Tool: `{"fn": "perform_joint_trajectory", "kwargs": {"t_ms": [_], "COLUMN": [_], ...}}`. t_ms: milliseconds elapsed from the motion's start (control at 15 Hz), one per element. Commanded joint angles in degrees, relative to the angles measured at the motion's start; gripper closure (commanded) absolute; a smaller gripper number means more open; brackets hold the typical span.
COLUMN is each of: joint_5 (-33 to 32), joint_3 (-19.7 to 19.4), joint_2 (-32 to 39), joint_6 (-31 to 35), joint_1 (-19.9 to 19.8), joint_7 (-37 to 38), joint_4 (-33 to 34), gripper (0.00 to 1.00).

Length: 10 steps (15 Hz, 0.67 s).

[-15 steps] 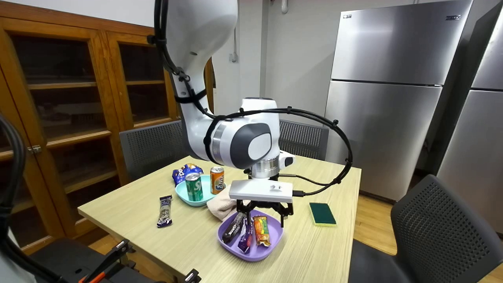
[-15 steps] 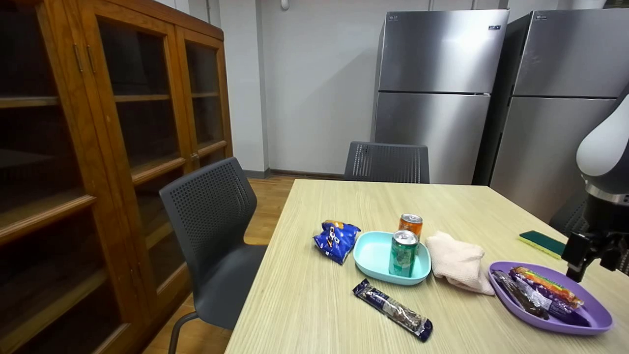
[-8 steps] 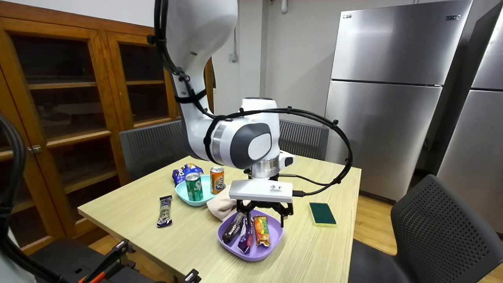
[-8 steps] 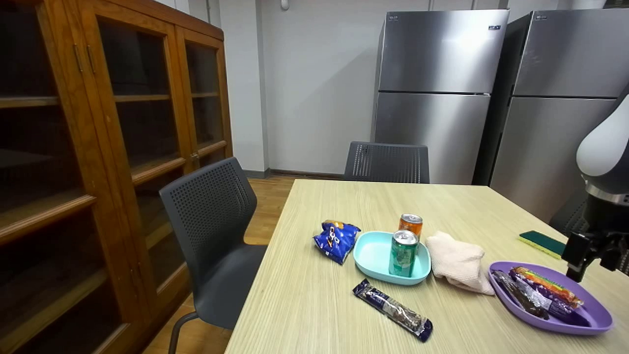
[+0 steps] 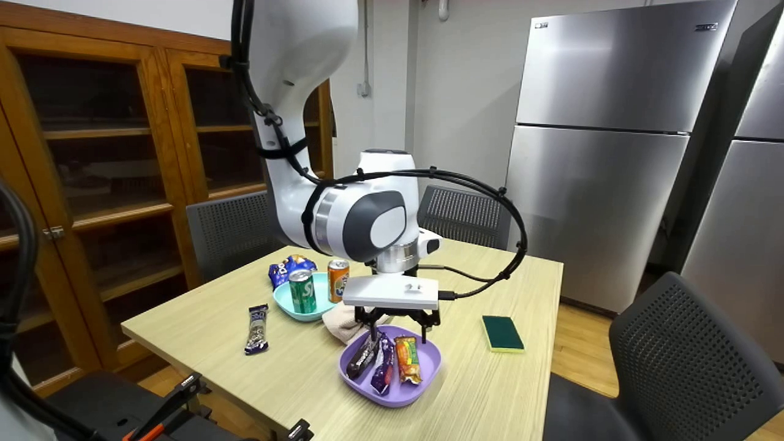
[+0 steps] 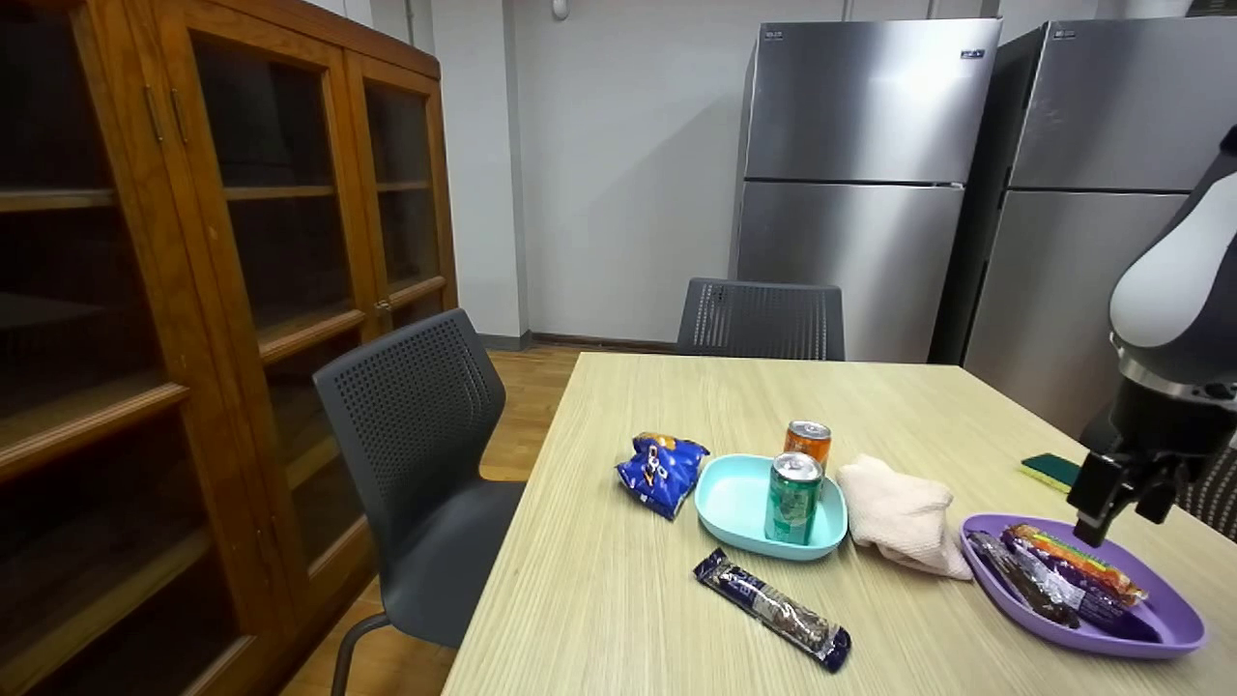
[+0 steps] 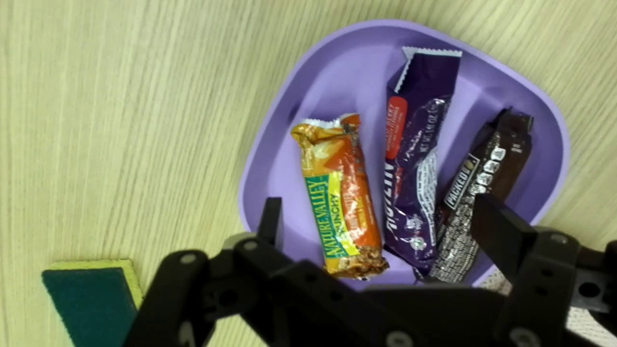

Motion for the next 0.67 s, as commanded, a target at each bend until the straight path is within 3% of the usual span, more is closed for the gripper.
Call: {"fn": "perform_joint_trajectory", "kwargs": {"t_ms": [0, 600], "joint_5": [-0.5, -1.9], "joint_3": [2.7, 8.7], "joint_2": [-4.0, -6.5], "joint_6": [3.0, 7.4], "joint_1": [0.6, 7.2], "joint_7": [0.7, 1.9], "joint_4": [-5.1, -11.1], "gripper": [0.0, 0.0]}}
